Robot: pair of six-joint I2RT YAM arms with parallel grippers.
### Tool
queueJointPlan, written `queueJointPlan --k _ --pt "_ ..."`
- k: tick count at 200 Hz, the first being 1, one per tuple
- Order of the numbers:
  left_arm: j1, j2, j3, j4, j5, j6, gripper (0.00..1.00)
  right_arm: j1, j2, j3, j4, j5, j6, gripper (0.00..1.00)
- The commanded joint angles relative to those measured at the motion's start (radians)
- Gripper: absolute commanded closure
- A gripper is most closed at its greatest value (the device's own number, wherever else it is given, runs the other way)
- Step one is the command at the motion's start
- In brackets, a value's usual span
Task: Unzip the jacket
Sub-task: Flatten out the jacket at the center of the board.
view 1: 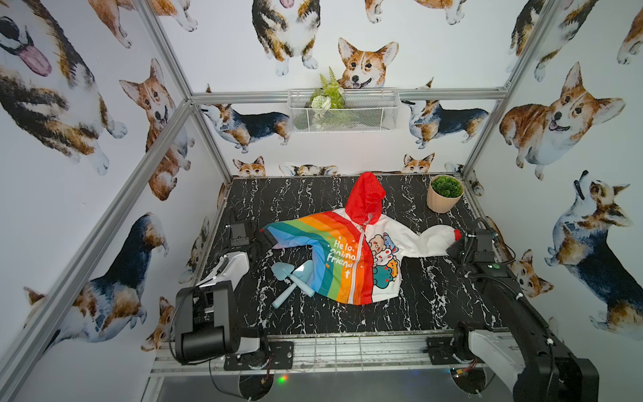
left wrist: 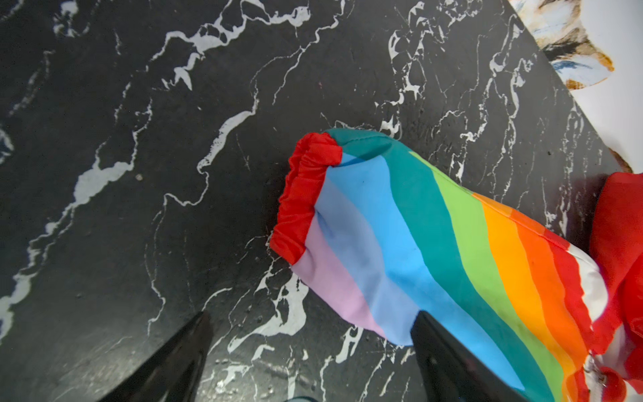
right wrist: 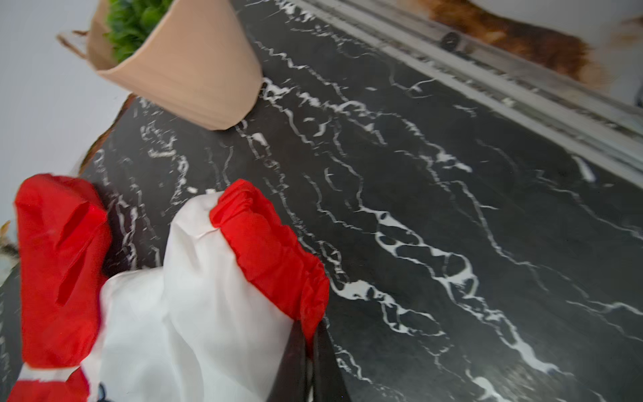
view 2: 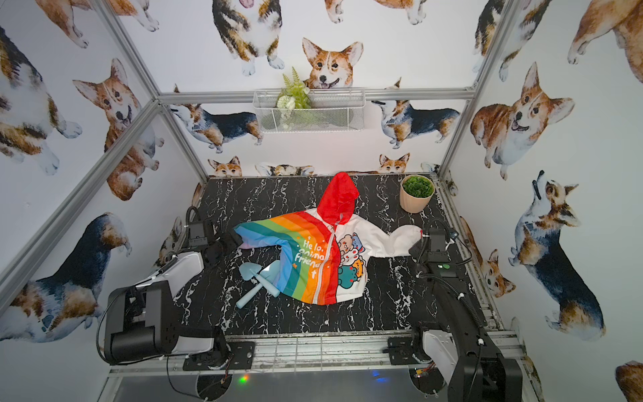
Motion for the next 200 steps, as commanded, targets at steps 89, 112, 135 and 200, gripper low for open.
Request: queueJointPlan --k 89,112,135,200 --pt "0.037 0.269 0.212 -0.069 0.054 0.03 0.19 -0.01 0.212 0.161 -0.11 0.027 -0.126 0.25" --pt "0.037 0.324 0.26 -0.091 0.015 0.036 0.23 -0.01 0.265 0.177 -0.12 0.012 -0.128 0.25" --pt "0.037 0.371 0.3 -0.107 0.0 0.039 0.29 -0.014 0.288 0.178 -0.121 0.016 -0.119 0.26" --pt "0.036 0.409 0.303 -0.084 0.04 0.03 0.59 -0.044 0.329 0.172 -0.144 0.032 -0.062 0.33"
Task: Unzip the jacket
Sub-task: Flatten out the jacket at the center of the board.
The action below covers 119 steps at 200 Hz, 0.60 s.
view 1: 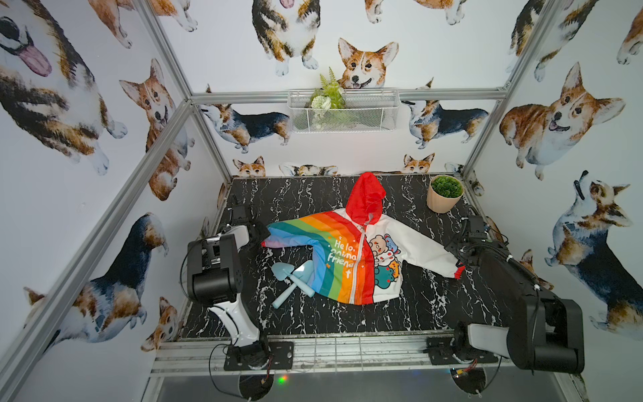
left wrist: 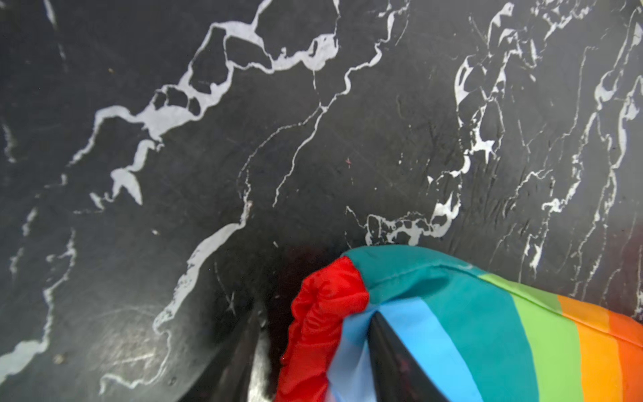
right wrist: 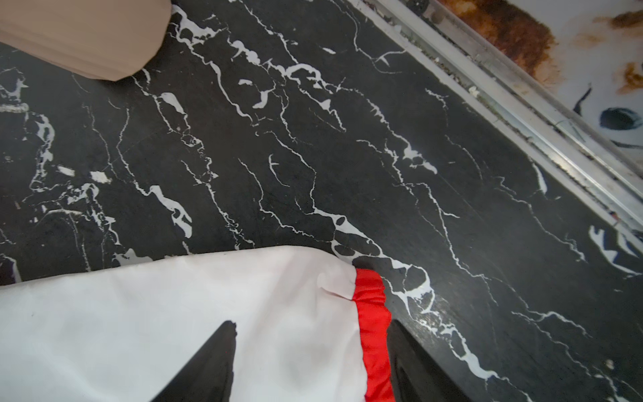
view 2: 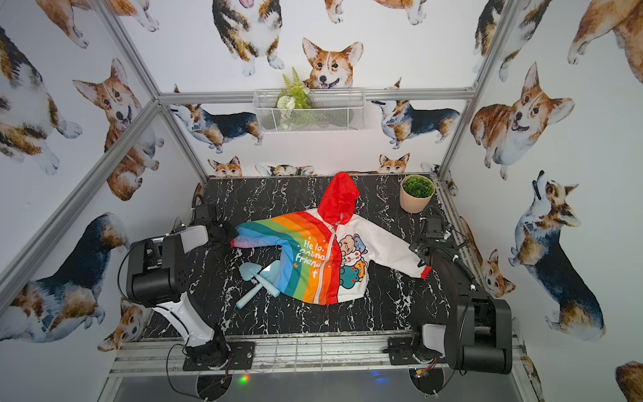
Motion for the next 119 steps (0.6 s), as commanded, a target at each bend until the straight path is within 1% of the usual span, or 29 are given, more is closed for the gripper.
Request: queueJointPlan --k 1,26,37,54,81,94,96,101,119 --pt "0.0 0.009 -0.007 -0.042 0.018 -0.006 0.59 -0.009 0.012 0.001 -0.031 0.012 0.042 0.34" --pt "0.001 0.007 -0.013 -0.041 0.024 -0.008 0.74 -0.053 0.045 -0.008 -0.008 -0.023 0.038 0.35" --pt "0.001 0.006 -0.016 -0.042 0.023 -0.011 0.83 -0.078 0.067 -0.006 -0.003 -0.038 0.02 0.35" --pt "0.002 -0.005 -0.021 -0.051 0.0 -0.017 0.91 -0.096 0.098 0.017 -0.038 -0.038 0.009 0.36" --pt "0.032 -0.054 -0.061 -0.052 -0.054 -0.048 0.93 -0.096 0.125 0.024 -0.031 -0.05 0.001 0.36" --pt "0.065 -0.075 -0.091 -0.031 -0.047 -0.07 0.94 -0.096 0.143 0.03 -0.031 -0.069 -0.006 0.36" --pt "0.071 -0.079 -0.096 -0.026 -0.046 -0.073 0.94 -0.096 0.145 0.031 -0.03 -0.072 -0.007 0.39" --pt "0.081 -0.084 -0.105 -0.018 -0.039 -0.078 0.94 -0.096 0.15 0.034 -0.027 -0.083 -0.014 0.41" --pt "0.093 -0.091 -0.113 -0.015 -0.032 -0.083 0.95 -0.093 0.155 0.037 -0.01 -0.127 -0.034 0.42"
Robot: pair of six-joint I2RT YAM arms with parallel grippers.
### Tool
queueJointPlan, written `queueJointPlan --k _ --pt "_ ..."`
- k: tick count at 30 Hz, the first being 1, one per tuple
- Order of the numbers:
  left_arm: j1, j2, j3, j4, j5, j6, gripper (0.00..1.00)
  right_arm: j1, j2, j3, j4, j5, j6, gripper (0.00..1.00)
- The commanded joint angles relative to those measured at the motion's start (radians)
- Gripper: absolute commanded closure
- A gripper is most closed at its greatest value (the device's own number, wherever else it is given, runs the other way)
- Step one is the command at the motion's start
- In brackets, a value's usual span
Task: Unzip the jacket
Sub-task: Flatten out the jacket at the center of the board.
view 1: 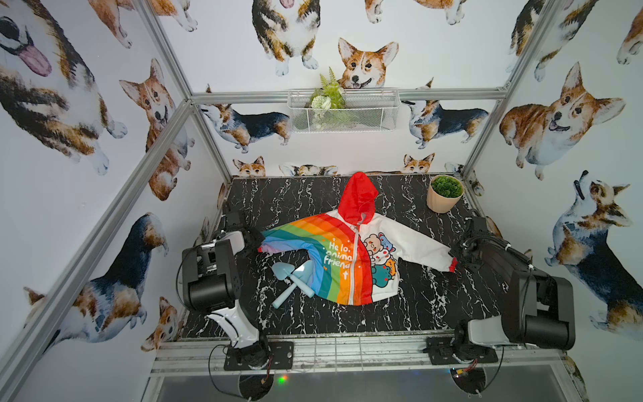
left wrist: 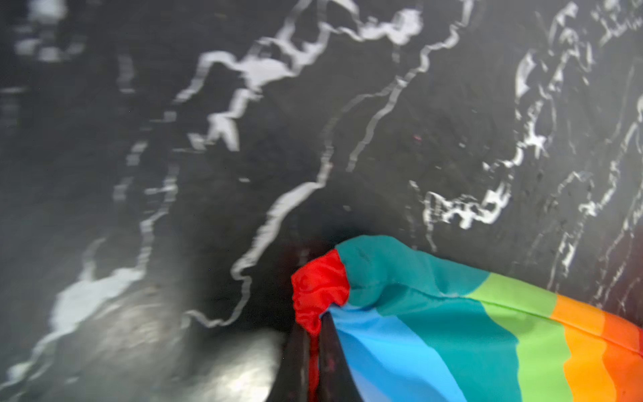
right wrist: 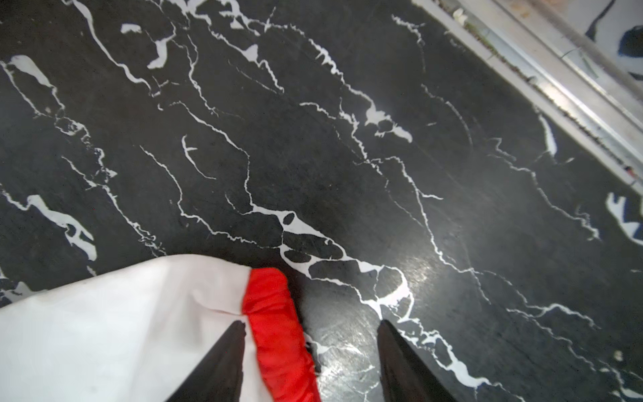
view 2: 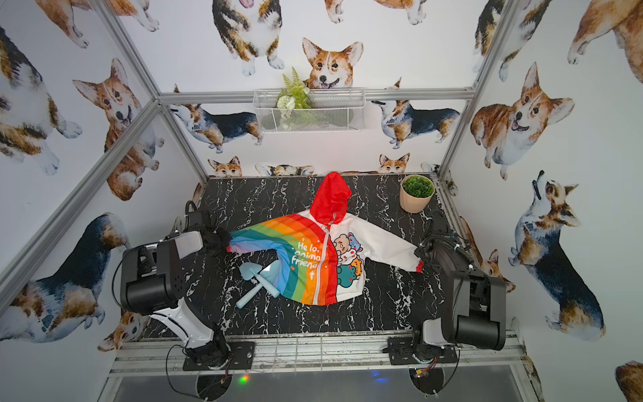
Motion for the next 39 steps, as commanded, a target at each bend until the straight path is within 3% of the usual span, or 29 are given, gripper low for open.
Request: queueJointPlan --k 1,8,13,22,26,31,39 --pt "0.021 -0.013 -0.016 -0.004 -0.02 -0.036 0.95 0.0 0.01 0.012 0.014 -0.065 -0.031 0.42" --pt "0.02 -0.001 -0.012 0.002 0.004 -0.035 0.95 0.029 0.046 0.048 0.026 -0.096 -0.079 0.38" --pt "0.02 -0.011 -0.015 -0.001 0.0 -0.033 0.95 0.053 0.104 0.078 -0.007 -0.089 -0.086 0.27" --pt "0.021 -0.009 -0.014 -0.002 0.004 -0.029 0.95 0.059 0.148 0.091 -0.03 -0.055 -0.074 0.24" --pt "0.019 -0.007 -0.013 -0.001 0.008 -0.03 0.95 0.06 0.178 0.09 0.003 -0.122 -0.077 0.31" --pt "0.02 -0.006 -0.013 0.004 0.016 -0.029 0.95 0.059 0.211 0.095 0.018 -0.148 -0.075 0.47" --pt "0.012 0.0 -0.017 0.046 0.084 -0.027 1.0 0.049 0.181 0.09 0.053 -0.131 -0.041 0.92"
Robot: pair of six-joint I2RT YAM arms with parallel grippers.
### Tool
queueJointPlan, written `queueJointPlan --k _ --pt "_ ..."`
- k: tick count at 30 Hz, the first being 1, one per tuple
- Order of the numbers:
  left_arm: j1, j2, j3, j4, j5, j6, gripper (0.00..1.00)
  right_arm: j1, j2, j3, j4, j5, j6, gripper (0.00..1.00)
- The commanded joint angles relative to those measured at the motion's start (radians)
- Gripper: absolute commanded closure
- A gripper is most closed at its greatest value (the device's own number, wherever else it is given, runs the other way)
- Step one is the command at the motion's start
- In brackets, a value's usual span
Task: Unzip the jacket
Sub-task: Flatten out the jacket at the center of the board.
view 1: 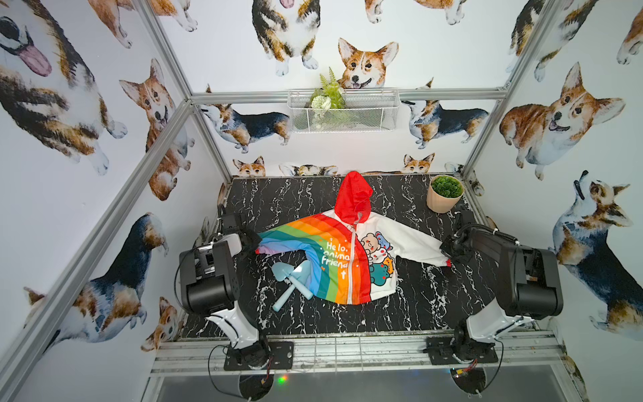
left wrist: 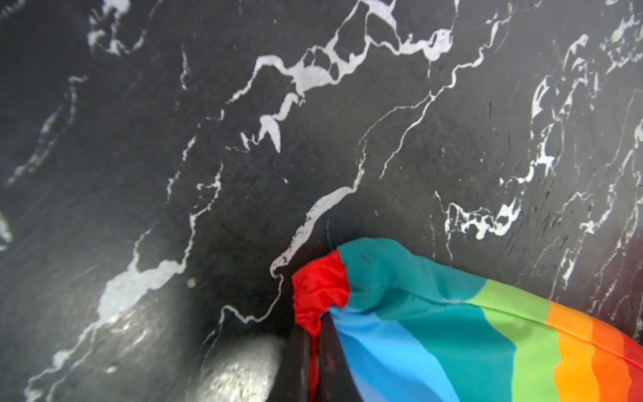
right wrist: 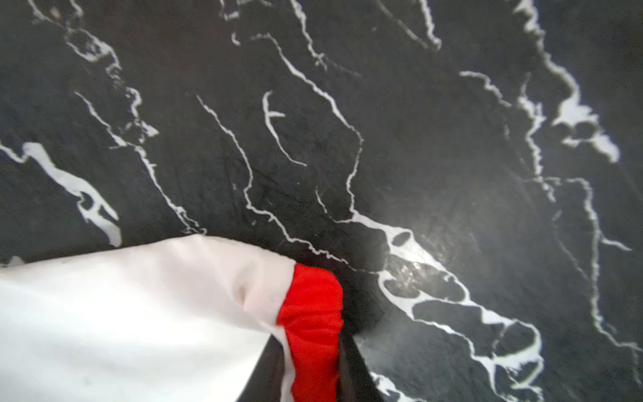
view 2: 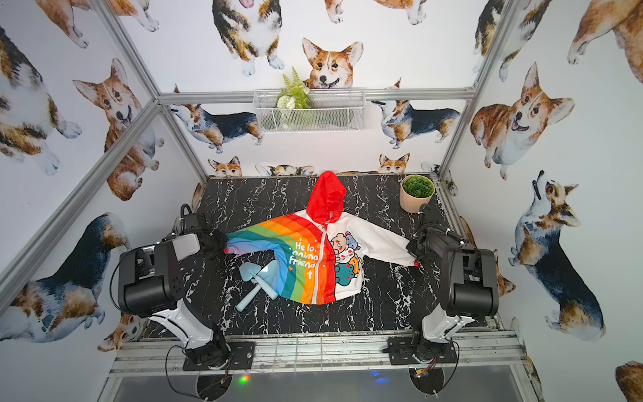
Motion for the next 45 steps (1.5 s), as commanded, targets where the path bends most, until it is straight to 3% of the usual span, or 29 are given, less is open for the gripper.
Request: queueJointPlan --k 1,7,15,21,24,31,37,45 --pt "-0.014 -0.003 -0.004 0.038 0.072 0.0 1.0 -0.013 -0.029 -0.01 0.027 -0.01 0.036 0.95" --pt "-0.076 -0.021 0.008 0.079 0.134 0.028 1.0 -0.049 -0.051 0.013 0.048 0.057 0.038 1.0" --pt "-0.075 -0.067 0.006 0.065 0.072 0.029 1.0 -0.058 -0.016 0.082 0.045 0.131 0.022 1.0" --pt "-0.075 -0.067 0.013 0.089 0.1 0.033 1.0 -0.065 -0.001 0.133 0.041 0.171 0.008 1.0" --pt "-0.075 -0.141 -0.022 0.141 0.121 0.033 1.0 -0.068 -0.016 0.141 0.037 0.185 0.006 1.0" --pt "-0.077 -0.317 -0.126 0.253 0.169 0.033 1.0 -0.07 -0.231 0.086 0.05 0.19 0.01 1.0" --pt "-0.077 -0.461 -0.141 0.221 0.168 0.027 1.0 -0.07 -0.428 0.058 0.052 0.163 -0.006 1.0" --pt "-0.076 -0.426 -0.106 0.126 0.108 0.035 1.0 -0.071 -0.374 0.106 0.01 0.173 -0.034 1.0"
